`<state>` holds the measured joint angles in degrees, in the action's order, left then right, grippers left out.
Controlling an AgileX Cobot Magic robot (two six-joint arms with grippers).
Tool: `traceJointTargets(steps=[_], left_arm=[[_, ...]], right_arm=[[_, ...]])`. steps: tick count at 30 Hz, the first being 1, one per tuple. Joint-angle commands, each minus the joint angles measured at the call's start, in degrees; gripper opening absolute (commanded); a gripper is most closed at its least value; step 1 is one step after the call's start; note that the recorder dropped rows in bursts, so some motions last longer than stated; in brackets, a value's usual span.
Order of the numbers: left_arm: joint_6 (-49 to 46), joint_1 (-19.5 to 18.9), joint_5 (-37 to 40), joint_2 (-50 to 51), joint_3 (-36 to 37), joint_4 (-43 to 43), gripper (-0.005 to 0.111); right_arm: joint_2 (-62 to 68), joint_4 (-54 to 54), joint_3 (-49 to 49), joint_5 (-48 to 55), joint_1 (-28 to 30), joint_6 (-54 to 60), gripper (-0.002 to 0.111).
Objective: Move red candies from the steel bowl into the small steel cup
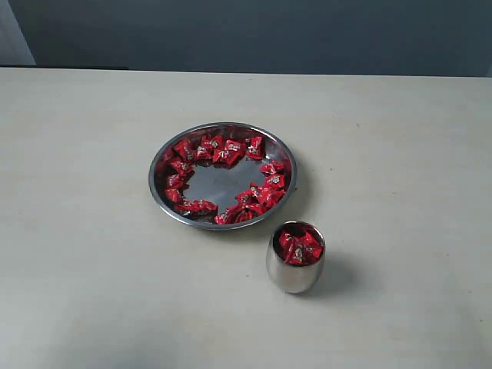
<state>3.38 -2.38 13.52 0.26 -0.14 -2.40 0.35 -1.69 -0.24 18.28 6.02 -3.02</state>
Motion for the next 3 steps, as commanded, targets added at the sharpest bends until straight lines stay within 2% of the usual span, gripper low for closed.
traceJointTargets(steps=[1,3], left_arm=[[0.13,0.35,-0.23,-0.26,0.14,-0.02,0.000],[0.13,0.35,-0.23,-0.26,0.14,-0.02,0.000]], right_arm=[[-0.35,-0.12,0.24,-0.81,0.27,-0.09,-0.001],[-0.35,-0.12,0.24,-0.81,0.27,-0.09,-0.001]])
